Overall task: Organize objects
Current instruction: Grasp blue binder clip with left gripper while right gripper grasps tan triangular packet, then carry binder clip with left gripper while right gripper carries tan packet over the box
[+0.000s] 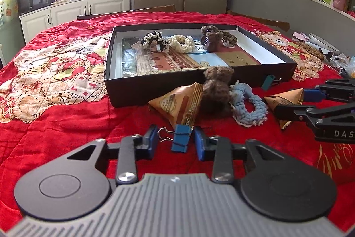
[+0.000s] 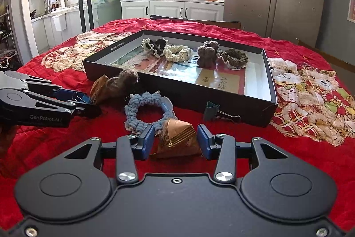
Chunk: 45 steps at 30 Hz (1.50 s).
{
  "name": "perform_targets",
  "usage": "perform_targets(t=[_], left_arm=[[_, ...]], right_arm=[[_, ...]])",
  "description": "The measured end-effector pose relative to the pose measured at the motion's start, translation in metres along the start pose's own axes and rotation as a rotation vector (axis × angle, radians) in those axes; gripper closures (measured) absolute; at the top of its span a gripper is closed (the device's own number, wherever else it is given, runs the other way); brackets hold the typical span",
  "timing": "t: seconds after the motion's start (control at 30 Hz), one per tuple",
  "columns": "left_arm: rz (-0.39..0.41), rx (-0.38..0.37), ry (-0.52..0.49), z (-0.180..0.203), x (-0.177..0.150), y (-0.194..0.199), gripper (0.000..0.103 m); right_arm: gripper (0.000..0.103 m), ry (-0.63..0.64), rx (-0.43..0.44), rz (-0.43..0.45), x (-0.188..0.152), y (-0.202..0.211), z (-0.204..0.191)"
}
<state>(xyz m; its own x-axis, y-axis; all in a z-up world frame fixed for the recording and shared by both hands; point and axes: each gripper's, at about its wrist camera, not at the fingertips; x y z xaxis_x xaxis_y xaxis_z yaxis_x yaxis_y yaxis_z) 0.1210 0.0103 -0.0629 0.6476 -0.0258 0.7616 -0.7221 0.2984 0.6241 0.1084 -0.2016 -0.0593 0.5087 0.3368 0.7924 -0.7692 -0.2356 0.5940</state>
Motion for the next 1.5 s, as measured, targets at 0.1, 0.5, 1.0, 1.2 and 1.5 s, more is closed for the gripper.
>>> perform_targets(t=[0.1, 0.5, 1.0, 1.2, 1.5], left_arm=[[0.001, 0.0, 0.002, 0.0, 0.0, 0.0, 0.068], [0.004, -0.001, 0.001, 0.001, -0.002, 0.002, 0.068], [0.008, -0.01, 0.01, -0.002, -0.002, 0.012, 0.069], [0.021, -0.011, 0.01, -0.002, 0.001, 0.018, 0.069], [0.039, -0.021, 0.007, 0.0, 0.003, 0.027, 0.069]], right_arm=[[0.064, 0.003, -0.005, -0.002, -0.001, -0.001, 0.0], [0.069, 0.023, -0.013, -0.003, -0.002, -0.003, -0.001], [0.072, 0.02, 0.001, 0.003, 0.0, 0.002, -0.001], [0.073, 0.025, 0.01, 0.008, 0.002, 0.005, -0.002], [0.073, 0.027, 0.021, 0.016, 0.004, 0.01, -0.002]])
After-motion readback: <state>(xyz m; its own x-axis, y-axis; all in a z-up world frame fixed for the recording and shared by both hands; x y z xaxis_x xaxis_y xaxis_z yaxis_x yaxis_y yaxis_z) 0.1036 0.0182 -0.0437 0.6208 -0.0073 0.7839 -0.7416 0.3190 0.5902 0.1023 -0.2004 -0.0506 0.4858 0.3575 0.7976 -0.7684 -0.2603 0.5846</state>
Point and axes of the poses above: each gripper's, at about its wrist camera, not at the fingertips, and y roughly against the way its jaws point, z to its right, x to its top, and after that the axes turned 9 degrees about y, right-handed
